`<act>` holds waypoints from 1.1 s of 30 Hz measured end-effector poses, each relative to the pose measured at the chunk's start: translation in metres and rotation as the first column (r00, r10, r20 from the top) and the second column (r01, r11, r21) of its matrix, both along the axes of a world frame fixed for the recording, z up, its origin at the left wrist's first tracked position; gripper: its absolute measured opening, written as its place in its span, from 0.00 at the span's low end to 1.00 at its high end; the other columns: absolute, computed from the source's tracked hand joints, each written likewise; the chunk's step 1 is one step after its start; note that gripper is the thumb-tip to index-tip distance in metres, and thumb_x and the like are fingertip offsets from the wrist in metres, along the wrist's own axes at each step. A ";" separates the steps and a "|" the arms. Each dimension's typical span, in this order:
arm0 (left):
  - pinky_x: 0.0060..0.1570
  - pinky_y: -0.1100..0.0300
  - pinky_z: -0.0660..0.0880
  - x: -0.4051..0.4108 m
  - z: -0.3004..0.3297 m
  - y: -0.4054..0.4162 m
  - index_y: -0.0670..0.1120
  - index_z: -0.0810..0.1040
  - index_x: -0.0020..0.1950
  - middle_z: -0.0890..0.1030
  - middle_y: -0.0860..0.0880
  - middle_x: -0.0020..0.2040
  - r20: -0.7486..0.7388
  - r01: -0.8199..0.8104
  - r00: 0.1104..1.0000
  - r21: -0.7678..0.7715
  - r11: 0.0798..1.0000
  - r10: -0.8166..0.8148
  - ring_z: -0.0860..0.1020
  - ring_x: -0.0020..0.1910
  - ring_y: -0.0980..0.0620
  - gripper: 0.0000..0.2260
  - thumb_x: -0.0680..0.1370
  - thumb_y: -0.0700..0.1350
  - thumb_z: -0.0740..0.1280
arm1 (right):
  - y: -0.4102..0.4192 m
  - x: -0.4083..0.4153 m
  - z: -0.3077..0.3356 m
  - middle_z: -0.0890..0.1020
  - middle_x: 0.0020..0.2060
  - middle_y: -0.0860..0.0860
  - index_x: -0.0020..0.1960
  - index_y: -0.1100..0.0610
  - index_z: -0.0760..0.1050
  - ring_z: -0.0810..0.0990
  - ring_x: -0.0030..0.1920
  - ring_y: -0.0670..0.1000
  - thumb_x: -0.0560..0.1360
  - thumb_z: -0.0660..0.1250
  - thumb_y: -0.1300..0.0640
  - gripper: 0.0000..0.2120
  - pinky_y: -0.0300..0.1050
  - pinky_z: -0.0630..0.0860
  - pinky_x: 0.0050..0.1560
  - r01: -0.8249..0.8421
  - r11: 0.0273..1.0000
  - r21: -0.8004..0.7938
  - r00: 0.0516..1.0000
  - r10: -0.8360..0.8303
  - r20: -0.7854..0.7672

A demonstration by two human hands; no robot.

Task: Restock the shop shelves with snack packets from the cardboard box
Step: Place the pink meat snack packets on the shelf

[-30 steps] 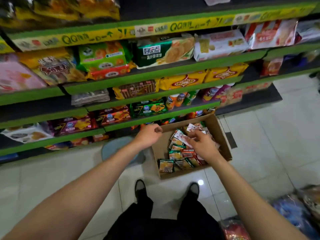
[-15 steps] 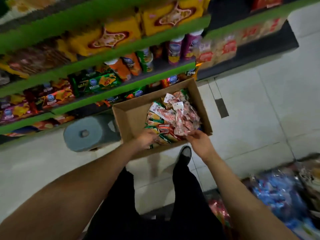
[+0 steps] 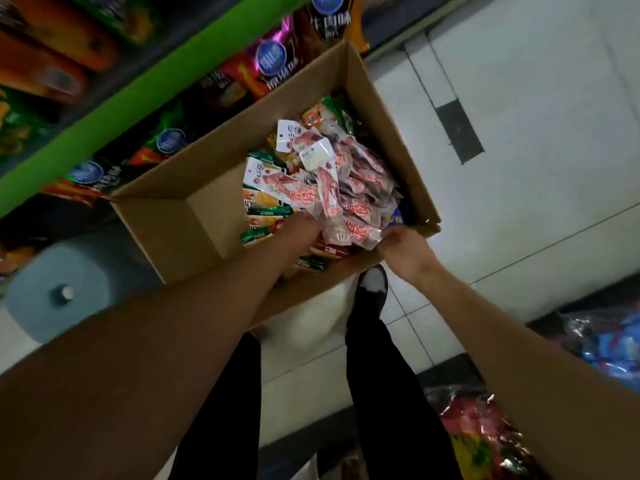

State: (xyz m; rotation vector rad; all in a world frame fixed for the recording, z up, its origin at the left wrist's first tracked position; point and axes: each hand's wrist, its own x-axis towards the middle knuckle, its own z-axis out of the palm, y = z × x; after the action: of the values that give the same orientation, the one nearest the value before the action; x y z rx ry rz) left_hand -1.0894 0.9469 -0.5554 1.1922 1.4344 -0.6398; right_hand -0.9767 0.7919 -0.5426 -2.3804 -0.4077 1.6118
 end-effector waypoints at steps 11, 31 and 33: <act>0.65 0.46 0.72 0.032 -0.141 0.015 0.40 0.65 0.75 0.72 0.41 0.72 -0.024 -0.157 0.987 0.045 0.987 0.158 0.73 0.67 0.39 0.38 0.74 0.60 0.72 | 0.055 0.014 -0.130 0.80 0.57 0.55 0.63 0.54 0.75 0.79 0.57 0.57 0.78 0.64 0.52 0.14 0.48 0.75 0.55 -0.206 0.966 0.158 0.934 0.146 0.327; 0.19 0.64 0.73 0.014 -0.178 0.074 0.43 0.77 0.36 0.80 0.46 0.26 -0.051 -0.597 0.803 -0.071 0.799 0.594 0.77 0.18 0.50 0.17 0.82 0.48 0.62 | 0.127 0.040 -0.162 0.79 0.58 0.59 0.64 0.56 0.72 0.74 0.61 0.61 0.74 0.67 0.44 0.23 0.56 0.68 0.60 -0.590 0.781 -0.203 0.628 0.603 0.493; 0.27 0.63 0.75 0.017 -0.184 0.079 0.44 0.76 0.37 0.79 0.46 0.31 -0.065 -0.594 0.804 -0.104 0.797 0.591 0.78 0.24 0.48 0.18 0.81 0.53 0.63 | 0.132 0.037 -0.164 0.79 0.58 0.58 0.65 0.54 0.71 0.72 0.63 0.61 0.75 0.66 0.41 0.25 0.56 0.65 0.61 -0.616 0.751 -0.239 0.587 0.639 0.496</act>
State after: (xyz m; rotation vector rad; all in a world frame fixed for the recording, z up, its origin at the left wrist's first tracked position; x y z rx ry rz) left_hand -1.0719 1.0256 -0.7391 0.5760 1.6596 -0.2917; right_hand -0.9399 0.9239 -0.7070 -2.9018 -1.5048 1.0490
